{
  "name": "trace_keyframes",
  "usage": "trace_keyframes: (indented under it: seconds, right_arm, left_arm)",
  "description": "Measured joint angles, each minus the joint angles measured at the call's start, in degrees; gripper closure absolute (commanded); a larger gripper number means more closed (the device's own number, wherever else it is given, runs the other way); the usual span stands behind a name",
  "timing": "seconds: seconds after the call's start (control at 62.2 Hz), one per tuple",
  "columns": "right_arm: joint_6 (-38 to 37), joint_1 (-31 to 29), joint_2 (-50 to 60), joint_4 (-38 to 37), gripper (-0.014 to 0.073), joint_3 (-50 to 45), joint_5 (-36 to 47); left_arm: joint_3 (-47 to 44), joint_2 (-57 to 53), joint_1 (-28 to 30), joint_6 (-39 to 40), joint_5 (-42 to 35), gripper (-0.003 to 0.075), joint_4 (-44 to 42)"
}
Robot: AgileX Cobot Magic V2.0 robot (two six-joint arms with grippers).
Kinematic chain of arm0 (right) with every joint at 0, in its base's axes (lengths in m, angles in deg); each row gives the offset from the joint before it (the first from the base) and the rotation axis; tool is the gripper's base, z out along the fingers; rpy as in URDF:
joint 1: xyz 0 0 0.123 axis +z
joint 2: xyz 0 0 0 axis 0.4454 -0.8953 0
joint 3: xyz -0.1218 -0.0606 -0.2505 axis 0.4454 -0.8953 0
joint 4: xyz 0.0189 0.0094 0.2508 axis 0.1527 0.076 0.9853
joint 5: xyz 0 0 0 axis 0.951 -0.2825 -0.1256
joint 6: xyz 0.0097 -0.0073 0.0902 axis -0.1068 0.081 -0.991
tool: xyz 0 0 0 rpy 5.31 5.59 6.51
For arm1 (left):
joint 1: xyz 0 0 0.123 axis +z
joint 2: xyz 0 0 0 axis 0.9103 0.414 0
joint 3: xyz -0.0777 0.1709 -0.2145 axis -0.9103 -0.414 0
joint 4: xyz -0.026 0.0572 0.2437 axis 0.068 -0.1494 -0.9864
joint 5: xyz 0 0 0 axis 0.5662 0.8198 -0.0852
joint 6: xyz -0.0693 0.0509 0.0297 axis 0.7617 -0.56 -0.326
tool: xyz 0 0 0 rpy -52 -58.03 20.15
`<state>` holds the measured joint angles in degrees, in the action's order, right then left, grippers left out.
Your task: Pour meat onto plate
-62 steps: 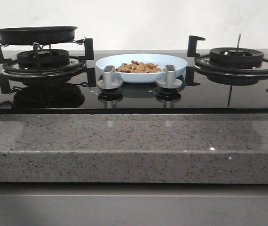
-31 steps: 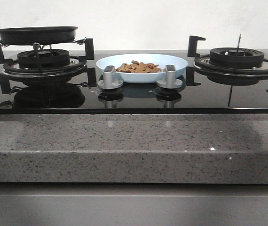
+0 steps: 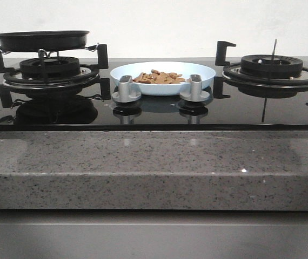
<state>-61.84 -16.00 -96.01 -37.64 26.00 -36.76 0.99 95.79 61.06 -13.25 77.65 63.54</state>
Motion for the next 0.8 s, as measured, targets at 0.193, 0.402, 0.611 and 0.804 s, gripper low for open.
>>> trace_keyframes:
  seconds: [0.193,0.402,0.611,0.804]
  right_arm:
    - [0.00,0.00,6.10,0.00,0.0652,-3.15,0.27]
    - [0.00,0.00,6.48,0.00,0.0652,-3.29,0.51]
    - [0.10,0.00,6.48,0.00,0.0652,-3.29,0.51]
    - [0.10,0.00,6.48,0.00,0.0652,-3.29,0.51]
  left_arm:
    - [0.00,0.00,0.00,0.00,0.04,0.0741,0.00]
    - [0.00,0.00,0.00,0.00,0.13,0.0741,0.00]
    - [0.00,0.00,0.00,0.00,0.13,0.0741,0.00]
    - [0.00,0.00,0.00,0.00,0.13,0.0741,0.00]
